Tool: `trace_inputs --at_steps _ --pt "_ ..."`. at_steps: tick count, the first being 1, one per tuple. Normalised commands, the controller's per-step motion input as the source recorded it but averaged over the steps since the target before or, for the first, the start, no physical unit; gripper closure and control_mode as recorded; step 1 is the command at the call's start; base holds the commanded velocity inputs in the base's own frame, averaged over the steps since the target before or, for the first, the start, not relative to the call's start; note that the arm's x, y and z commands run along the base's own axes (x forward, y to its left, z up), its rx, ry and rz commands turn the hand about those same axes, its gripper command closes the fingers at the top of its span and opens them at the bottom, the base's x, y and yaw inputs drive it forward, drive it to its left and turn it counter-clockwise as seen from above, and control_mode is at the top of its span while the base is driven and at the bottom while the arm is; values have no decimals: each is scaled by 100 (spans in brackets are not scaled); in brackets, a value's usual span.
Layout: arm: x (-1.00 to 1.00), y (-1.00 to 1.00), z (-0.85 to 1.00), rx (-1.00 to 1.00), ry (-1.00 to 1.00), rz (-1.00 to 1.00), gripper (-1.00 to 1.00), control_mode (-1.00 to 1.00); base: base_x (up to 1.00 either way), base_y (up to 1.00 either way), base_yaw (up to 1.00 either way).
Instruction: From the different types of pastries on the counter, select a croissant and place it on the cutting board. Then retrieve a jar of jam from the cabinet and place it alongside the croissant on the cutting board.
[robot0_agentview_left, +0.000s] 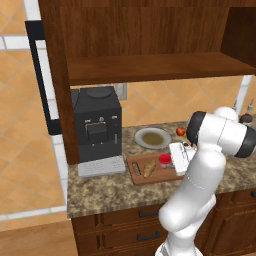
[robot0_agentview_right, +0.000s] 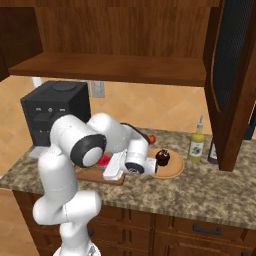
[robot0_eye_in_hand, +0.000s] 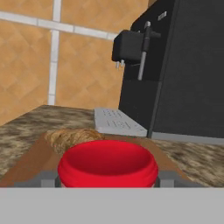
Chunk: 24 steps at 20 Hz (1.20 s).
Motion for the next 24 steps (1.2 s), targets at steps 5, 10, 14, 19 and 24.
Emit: trace_inputs --at_steps 5,10,14,19,24 --pt "6 -3 -29 0 0 3 100 -100 0 0 0" --pt "2 0 -27 0 -1 3 -100 -100 0 0 0" --pt "-6 0 -6 0 -7 4 -100 -100 0 0 0" --pt "-6 0 1 0 -2 1 -100 -100 0 0 0" --pt "0 0 4 0 -3 0 -100 -100 0 0 0"
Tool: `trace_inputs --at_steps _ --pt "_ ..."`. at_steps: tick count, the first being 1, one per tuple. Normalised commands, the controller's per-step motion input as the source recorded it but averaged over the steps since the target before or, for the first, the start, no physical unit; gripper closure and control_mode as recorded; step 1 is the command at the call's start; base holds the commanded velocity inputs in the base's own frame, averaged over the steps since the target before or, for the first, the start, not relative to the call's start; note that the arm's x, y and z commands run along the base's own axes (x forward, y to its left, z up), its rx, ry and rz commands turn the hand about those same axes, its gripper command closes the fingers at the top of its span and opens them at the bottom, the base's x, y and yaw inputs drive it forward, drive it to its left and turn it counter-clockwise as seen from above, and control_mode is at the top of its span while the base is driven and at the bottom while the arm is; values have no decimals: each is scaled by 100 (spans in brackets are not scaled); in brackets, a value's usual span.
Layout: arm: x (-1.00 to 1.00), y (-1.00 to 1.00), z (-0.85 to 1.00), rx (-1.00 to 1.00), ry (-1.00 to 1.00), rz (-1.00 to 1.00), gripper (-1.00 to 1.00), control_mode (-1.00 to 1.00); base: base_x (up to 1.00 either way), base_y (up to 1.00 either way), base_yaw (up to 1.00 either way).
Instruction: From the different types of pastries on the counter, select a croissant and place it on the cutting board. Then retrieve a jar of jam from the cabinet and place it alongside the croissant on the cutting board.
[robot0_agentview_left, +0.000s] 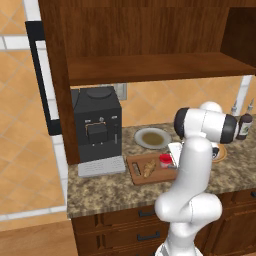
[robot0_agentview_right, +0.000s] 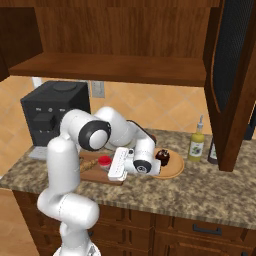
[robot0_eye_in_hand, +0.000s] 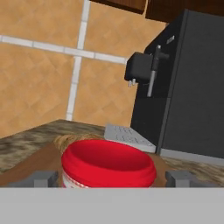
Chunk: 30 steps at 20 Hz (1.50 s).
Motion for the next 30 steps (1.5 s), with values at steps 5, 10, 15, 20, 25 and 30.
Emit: trace_inputs --at_steps 5,10,15,20,25,30 --pt "0 -5 1 0 -1 0 -100 -100 0 0 0" --pt "0 -29 5 0 0 0 -100 -100 0 0 0" --pt "-32 -26 43 0 -3 0 -100 -100 0 0 0" --pt "-59 1 58 -1 -8 0 -100 -100 0 0 0" --pt "-54 8 80 -7 -11 0 -100 -100 0 0 0" --pt "-55 8 87 -10 -12 0 -100 -100 0 0 0"
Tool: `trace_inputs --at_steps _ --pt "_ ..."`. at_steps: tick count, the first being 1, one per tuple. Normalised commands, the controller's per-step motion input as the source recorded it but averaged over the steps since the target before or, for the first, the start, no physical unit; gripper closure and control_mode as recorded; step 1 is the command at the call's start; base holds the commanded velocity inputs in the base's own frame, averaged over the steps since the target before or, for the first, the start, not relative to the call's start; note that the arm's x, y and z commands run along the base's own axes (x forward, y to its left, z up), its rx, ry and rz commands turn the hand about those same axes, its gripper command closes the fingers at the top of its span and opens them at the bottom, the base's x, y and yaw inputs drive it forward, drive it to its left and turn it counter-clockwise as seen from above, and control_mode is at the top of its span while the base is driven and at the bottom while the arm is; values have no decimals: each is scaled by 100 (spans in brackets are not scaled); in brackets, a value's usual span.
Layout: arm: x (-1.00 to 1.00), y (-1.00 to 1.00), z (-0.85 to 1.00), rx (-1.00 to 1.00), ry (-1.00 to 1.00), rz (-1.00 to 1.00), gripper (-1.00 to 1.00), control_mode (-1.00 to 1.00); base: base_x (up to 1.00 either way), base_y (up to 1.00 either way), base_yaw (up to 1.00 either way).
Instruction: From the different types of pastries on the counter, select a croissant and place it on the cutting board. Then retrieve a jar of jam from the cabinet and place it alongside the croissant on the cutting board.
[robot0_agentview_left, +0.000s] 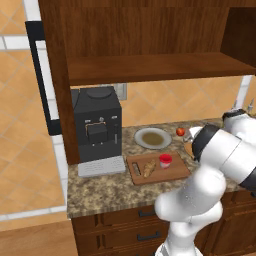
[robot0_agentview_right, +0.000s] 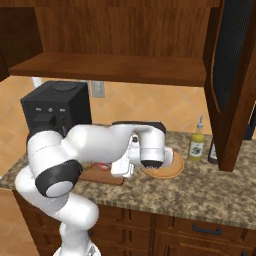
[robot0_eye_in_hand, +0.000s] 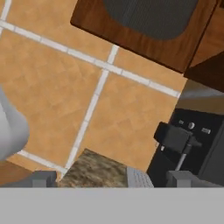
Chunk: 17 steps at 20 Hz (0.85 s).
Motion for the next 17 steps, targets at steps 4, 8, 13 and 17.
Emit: trace_inputs --at_steps 4,8,13,17 --pt "-60 20 84 -9 -8 0 -100 -100 0 0 0" --pt "-59 28 76 -9 -4 0 -100 -100 0 0 0" --pt "-49 22 74 -7 0 0 -100 -100 0 0 0" --pt "-47 24 64 -7 -1 0 -100 -100 0 0 0"
